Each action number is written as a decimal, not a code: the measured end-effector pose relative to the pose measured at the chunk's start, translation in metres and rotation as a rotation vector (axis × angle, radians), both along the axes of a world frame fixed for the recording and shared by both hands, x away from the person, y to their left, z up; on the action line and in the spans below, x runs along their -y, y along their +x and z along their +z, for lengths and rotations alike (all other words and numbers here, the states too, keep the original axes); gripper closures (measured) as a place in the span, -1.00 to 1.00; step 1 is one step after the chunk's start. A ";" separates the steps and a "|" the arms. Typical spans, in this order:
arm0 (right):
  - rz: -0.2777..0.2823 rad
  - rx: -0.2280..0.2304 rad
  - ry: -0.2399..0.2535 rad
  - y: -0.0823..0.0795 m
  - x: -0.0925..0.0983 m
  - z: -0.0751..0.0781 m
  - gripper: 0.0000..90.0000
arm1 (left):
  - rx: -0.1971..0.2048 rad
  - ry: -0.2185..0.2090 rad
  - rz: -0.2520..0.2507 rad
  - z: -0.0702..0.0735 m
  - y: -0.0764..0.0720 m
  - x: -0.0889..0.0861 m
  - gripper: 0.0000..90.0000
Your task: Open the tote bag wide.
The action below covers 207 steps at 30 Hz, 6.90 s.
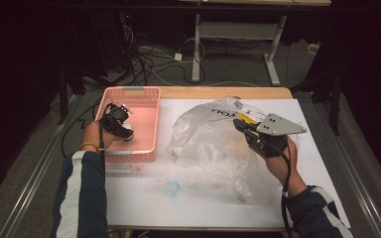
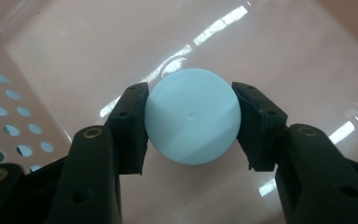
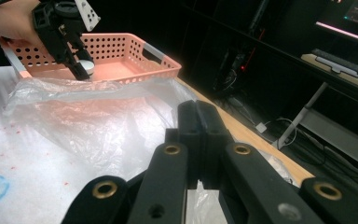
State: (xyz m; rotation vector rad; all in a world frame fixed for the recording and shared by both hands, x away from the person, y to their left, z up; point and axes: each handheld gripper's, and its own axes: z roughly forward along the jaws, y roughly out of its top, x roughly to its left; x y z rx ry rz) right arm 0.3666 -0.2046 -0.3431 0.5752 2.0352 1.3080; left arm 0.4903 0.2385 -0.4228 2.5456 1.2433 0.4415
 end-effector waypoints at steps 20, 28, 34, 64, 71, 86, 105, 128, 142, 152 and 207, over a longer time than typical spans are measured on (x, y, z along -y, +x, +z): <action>-0.016 0.001 -0.056 0.007 -0.007 0.000 1.00 | 0.291 -0.157 0.007 0.042 -0.037 -0.006 0.07; -0.042 0.010 -0.079 0.012 -0.011 0.009 1.00 | 0.416 -0.212 -0.058 0.064 -0.072 0.003 0.07; -0.066 0.030 -0.104 0.017 -0.014 0.019 1.00 | 0.478 -0.275 -0.133 0.072 -0.098 0.016 0.07; -0.087 0.006 -0.098 0.025 -0.018 0.019 1.00 | 0.578 -0.363 -0.540 0.078 -0.168 0.143 0.07; -0.074 0.004 -0.085 0.022 -0.019 0.019 1.00 | 0.554 -0.418 -0.559 0.062 -0.154 0.175 0.07; -0.073 -0.005 -0.034 0.019 -0.010 0.022 1.00 | 0.456 -0.342 -0.564 -0.001 -0.113 0.244 0.07; -0.042 -0.020 -0.052 0.015 -0.010 0.015 1.00 | 0.450 -0.271 -0.502 -0.018 -0.101 0.257 -0.37; -0.050 -0.055 -0.097 0.011 0.001 -0.002 1.00 | 0.615 -0.244 -0.332 0.011 -0.163 0.119 -0.52; -0.052 -0.094 -0.111 0.008 0.015 -0.017 0.93 | 0.502 -0.295 -0.353 0.001 -0.146 0.124 0.53; -0.049 -0.055 -0.075 -0.008 0.019 -0.008 0.35 | 0.490 -0.302 -0.372 -0.002 -0.148 0.124 0.82; 0.066 -0.140 -0.301 -0.113 0.072 -0.094 0.98 | 0.472 -0.261 -0.374 -0.009 -0.149 0.127 0.83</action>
